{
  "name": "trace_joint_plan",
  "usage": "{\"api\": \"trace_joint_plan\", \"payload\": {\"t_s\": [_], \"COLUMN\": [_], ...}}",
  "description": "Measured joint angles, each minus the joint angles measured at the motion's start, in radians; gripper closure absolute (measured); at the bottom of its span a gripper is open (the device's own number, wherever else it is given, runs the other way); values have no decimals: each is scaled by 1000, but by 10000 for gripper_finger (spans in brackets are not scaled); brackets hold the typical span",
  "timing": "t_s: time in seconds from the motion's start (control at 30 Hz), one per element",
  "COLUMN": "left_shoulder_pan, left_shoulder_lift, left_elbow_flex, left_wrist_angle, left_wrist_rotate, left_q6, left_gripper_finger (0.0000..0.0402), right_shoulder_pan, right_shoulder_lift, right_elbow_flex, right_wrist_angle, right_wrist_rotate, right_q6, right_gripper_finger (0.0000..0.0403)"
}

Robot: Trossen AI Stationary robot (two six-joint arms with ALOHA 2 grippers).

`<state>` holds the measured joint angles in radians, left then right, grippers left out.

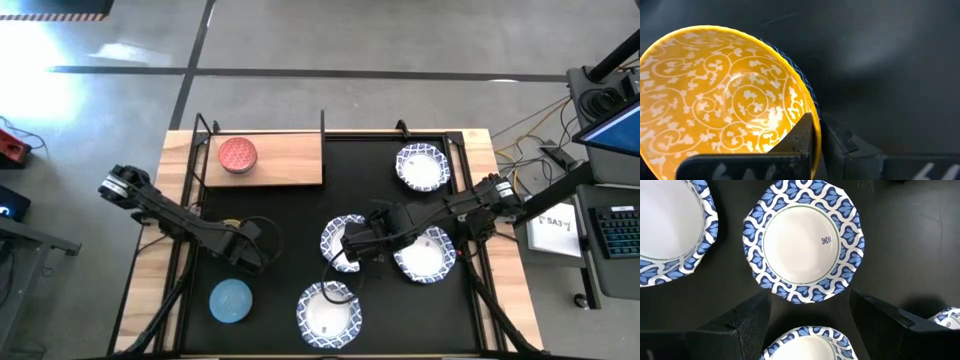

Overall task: Place and stack bowls onto a shelf
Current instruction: Stack the yellow bowl on top of the orange bowl on the shelf

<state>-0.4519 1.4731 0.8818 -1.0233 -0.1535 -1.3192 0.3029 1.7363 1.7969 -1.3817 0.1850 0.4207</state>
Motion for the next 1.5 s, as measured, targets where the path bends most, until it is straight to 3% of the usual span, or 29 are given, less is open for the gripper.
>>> {"api": "trace_joint_plan", "payload": {"t_s": [0.47,0.8,1.33,1.5], "left_shoulder_pan": [4,100,531,657], "left_shoulder_lift": [-2,-2,-22,-38], "left_elbow_flex": [239,383,413,413], "left_wrist_angle": [-16,-180,-229,-230], "left_wrist_rotate": [-289,-463,-484,-418], "left_q6": [384,565,874,935], "left_gripper_finger": [398,399,395,395], "right_shoulder_pan": [0,0,0,0], "right_shoulder_lift": [0,0,0,0], "right_elbow_flex": [0,0,0,0], "right_wrist_angle": [6,17,35,34], "right_wrist_rotate": [53,118,131,131], "right_q6": [-30,-32,-12,-13], "right_gripper_finger": [147,147,147,147]}}
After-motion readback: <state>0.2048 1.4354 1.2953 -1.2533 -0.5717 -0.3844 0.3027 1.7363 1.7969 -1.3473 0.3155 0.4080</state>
